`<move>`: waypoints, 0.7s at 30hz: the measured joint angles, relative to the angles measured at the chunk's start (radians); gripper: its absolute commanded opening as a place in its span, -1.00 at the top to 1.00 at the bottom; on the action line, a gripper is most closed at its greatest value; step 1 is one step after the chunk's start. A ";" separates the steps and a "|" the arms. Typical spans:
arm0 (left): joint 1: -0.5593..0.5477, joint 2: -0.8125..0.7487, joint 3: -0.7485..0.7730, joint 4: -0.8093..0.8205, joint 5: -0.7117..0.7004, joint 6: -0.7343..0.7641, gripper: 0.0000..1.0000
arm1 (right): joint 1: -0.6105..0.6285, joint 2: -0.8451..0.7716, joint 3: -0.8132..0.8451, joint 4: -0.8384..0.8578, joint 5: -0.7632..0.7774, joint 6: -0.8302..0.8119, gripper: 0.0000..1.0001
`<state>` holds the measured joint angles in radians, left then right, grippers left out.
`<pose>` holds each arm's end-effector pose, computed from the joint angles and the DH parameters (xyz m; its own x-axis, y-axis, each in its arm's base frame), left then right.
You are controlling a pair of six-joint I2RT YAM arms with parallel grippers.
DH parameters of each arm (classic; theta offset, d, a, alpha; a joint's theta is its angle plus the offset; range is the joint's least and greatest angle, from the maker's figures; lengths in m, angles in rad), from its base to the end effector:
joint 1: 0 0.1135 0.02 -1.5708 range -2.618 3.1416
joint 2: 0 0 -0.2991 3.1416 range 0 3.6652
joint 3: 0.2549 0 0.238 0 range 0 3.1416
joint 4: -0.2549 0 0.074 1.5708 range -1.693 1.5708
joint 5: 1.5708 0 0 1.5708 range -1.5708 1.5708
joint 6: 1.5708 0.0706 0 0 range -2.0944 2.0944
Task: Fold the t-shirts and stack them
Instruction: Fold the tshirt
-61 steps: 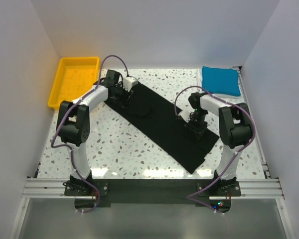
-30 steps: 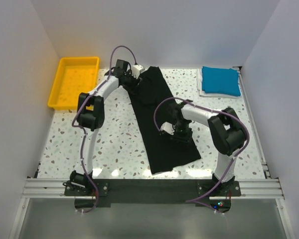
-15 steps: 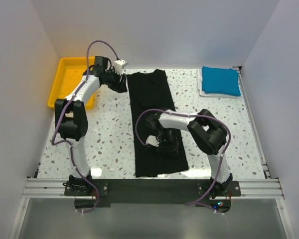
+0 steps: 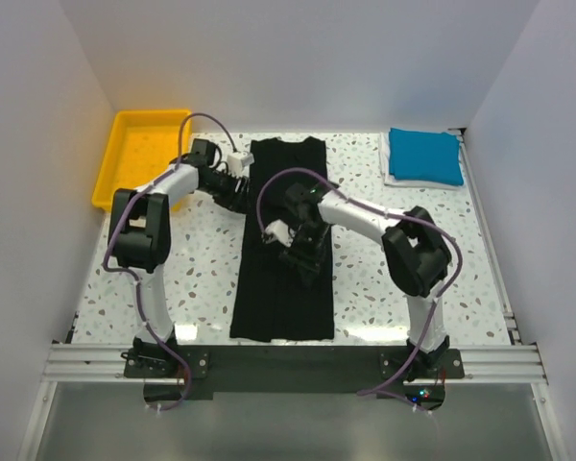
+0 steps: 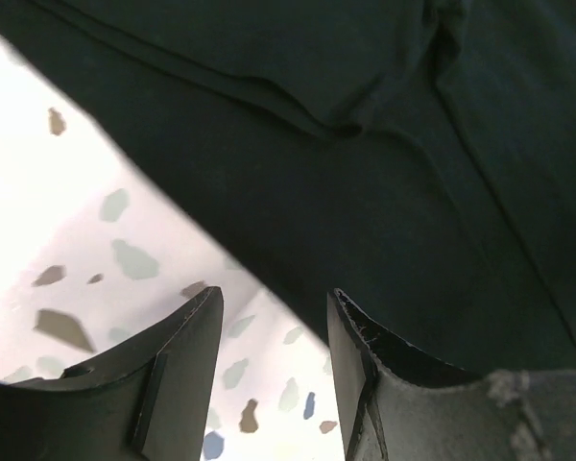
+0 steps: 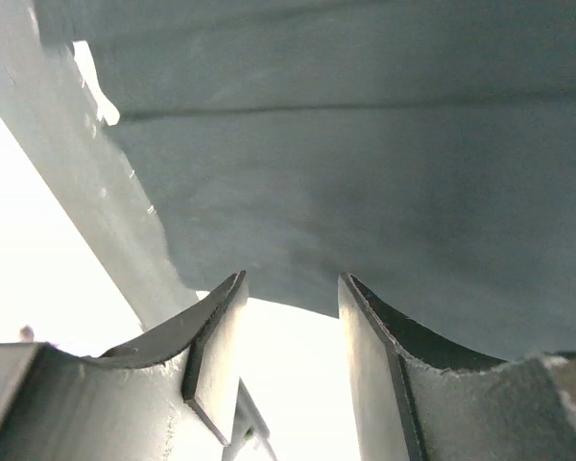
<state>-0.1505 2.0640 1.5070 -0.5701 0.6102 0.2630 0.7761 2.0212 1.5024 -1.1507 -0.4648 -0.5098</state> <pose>0.4343 -0.1068 0.1871 -0.7671 0.3318 -0.5491 0.5857 0.7116 -0.3881 0.2394 0.2793 0.1842 -0.3297 -0.9349 -0.1317 -0.8656 0.2437 0.4374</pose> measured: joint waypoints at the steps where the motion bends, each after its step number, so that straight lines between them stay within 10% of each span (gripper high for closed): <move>1: -0.004 0.000 -0.007 0.003 0.005 -0.002 -0.04 | -0.032 -0.011 0.023 0.005 -0.008 0.002 0.09; 21: -0.058 0.124 0.062 0.163 0.040 -0.155 -0.01 | -0.391 0.303 0.423 0.407 0.242 0.247 0.23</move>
<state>-0.2089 2.1883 1.5688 -0.4076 0.6502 0.1078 0.3855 2.3241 1.9259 -0.7437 -0.2226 -0.2630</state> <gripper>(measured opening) 0.506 0.389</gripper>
